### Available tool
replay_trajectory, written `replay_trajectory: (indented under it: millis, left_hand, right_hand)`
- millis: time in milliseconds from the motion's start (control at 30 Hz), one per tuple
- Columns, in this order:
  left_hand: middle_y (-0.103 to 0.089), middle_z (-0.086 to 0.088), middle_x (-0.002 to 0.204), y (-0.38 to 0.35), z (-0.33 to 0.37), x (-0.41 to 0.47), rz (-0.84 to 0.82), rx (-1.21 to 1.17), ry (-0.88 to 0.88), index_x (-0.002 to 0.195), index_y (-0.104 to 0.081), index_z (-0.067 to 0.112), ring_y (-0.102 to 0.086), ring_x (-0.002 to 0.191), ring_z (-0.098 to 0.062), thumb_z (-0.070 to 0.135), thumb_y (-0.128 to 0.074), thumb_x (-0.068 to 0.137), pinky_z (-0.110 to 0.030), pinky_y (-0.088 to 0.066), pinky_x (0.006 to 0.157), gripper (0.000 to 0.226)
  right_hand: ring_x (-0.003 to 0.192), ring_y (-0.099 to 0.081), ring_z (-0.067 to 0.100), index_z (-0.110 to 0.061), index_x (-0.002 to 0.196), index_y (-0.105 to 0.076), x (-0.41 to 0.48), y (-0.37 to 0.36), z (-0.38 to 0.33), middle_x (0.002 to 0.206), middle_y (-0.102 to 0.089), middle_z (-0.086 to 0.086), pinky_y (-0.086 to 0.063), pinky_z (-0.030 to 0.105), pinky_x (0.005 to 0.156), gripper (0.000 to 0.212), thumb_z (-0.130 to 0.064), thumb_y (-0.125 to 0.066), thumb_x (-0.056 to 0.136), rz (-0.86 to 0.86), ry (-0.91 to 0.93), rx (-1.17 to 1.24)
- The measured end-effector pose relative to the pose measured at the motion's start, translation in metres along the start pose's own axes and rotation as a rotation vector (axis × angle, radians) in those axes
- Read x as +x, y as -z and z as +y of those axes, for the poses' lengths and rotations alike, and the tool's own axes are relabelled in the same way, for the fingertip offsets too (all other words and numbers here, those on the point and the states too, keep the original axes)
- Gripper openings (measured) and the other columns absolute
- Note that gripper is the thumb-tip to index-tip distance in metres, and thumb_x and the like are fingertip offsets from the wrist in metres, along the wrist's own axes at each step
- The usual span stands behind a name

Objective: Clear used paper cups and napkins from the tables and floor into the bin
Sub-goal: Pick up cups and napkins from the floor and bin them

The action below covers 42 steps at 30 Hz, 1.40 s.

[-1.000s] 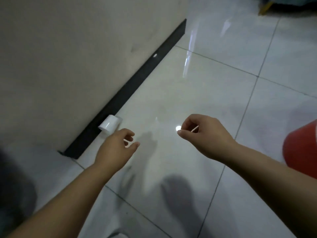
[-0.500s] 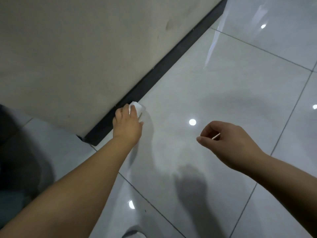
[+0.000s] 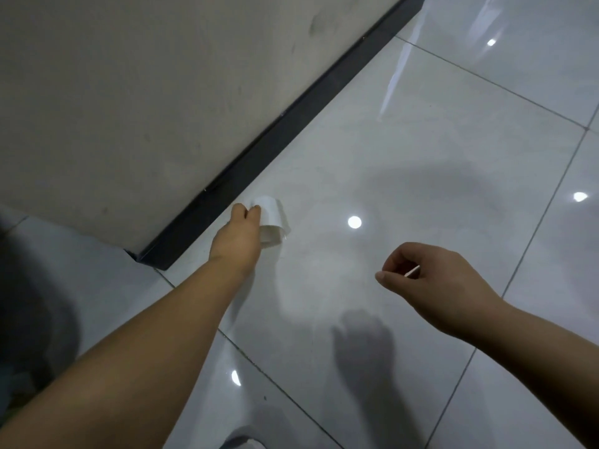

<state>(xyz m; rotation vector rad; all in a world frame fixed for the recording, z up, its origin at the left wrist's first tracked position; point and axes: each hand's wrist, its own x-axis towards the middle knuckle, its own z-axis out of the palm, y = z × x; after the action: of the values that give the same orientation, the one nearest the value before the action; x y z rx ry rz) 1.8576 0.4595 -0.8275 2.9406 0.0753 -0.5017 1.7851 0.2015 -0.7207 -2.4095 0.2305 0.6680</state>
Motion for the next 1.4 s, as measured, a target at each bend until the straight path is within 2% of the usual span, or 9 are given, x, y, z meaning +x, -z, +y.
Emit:
replay_trajectory:
  millis: [167,433,533,867,967,1067,1200,1300,1400]
  left_hand:
    - [-0.061,-0.013,0.115,0.022,0.033,-0.015,0.055,-0.263,-0.005,0.129,-0.053,0.015,-0.059,0.100,-0.031,0.017,-0.043,0.097,-0.037,-0.048,0.083,0.033]
    - [-0.063,0.000,0.100,0.079,0.103,-0.054,0.128,-0.506,-0.105,0.101,-0.062,0.023,-0.063,0.073,-0.014,0.025,-0.055,0.092,-0.032,-0.049,0.072,0.012]
    - [-0.065,0.000,0.087,0.117,0.144,-0.070,0.131,-0.605,-0.131,0.096,-0.064,0.023,-0.061,0.059,-0.006,0.025,-0.055,0.092,-0.026,-0.045,0.056,0.010]
    - [-0.065,0.004,0.076,0.207,0.350,-0.149,0.028,-0.955,-0.435,0.090,-0.065,0.026,-0.060,0.051,-0.005,0.024,-0.061,0.089,-0.008,-0.042,0.045,0.004]
    - [-0.064,0.005,0.078,0.207,0.419,-0.174,-0.088,-1.041,-0.506,0.089,-0.065,0.022,-0.058,0.047,-0.004,0.021,-0.060,0.090,-0.011,-0.045,0.045,0.005]
    - [-0.066,0.005,0.092,0.202,0.484,-0.195,-0.270,-1.032,-0.526,0.100,-0.064,0.023,-0.064,0.054,-0.006,0.022,-0.060,0.090,-0.019,-0.053,0.052,0.010]
    - [-0.058,0.006,0.125,0.203,0.542,-0.228,-0.531,-0.761,-0.522,0.135,-0.047,0.028,-0.064,0.101,-0.019,0.040,-0.055,0.091,-0.041,-0.055,0.087,0.047]
    - [-0.055,0.012,0.108,0.229,0.552,-0.262,-0.573,-0.595,-0.532,0.128,-0.052,0.023,-0.052,0.090,-0.008,0.034,-0.055,0.093,-0.022,-0.046,0.074,0.038]
    - [-0.056,0.009,0.113,0.270,0.542,-0.296,-0.645,-0.452,-0.477,0.125,-0.054,0.025,-0.052,0.094,-0.009,0.038,-0.057,0.091,-0.023,-0.040,0.076,0.036]
  right_hand:
    - [0.079,-0.057,0.003,-0.028,0.081,-0.061,-0.004,0.014,0.005,0.085,-0.062,-0.014,-0.047,0.024,0.066,0.012,-0.039,-0.061,0.087,0.015,0.016,-0.003]
    - [0.079,-0.060,0.008,-0.026,0.084,-0.062,-0.031,0.076,0.033,0.086,-0.063,-0.013,-0.051,0.029,0.068,0.013,-0.038,-0.061,0.087,0.199,-0.038,0.112]
    - [0.079,-0.059,0.004,-0.027,0.085,-0.062,-0.056,0.113,0.049,0.085,-0.061,-0.017,-0.050,0.026,0.068,0.013,-0.040,-0.060,0.087,0.284,-0.040,0.143]
    - [0.073,-0.061,0.001,-0.024,0.078,-0.067,-0.178,0.234,0.120,0.076,-0.068,-0.012,-0.047,0.010,0.063,0.005,-0.021,-0.069,0.083,0.910,-0.058,0.633]
    - [0.073,-0.062,0.005,-0.022,0.077,-0.069,-0.220,0.256,0.145,0.078,-0.069,-0.009,-0.049,0.017,0.066,0.006,-0.019,-0.069,0.082,1.026,-0.147,0.721]
    - [0.070,-0.063,0.006,-0.021,0.077,-0.070,-0.260,0.278,0.162,0.076,-0.070,-0.008,-0.052,0.026,0.069,0.005,-0.018,-0.070,0.081,1.050,-0.306,0.791]
    - [0.071,-0.063,0.002,-0.022,0.078,-0.069,-0.309,0.312,0.174,0.075,-0.069,-0.010,-0.051,0.019,0.068,0.004,-0.020,-0.071,0.082,1.028,-0.522,0.826]
    - [0.068,-0.060,-0.004,-0.017,0.080,-0.068,-0.342,0.338,0.169,0.077,-0.068,-0.009,-0.045,0.008,0.062,0.004,-0.019,-0.070,0.082,0.968,-0.606,0.821]
    - [0.072,-0.060,0.002,-0.020,0.082,-0.067,-0.377,0.368,0.152,0.079,-0.066,-0.010,-0.043,0.016,0.062,0.004,-0.023,-0.069,0.083,0.851,-0.688,0.838]
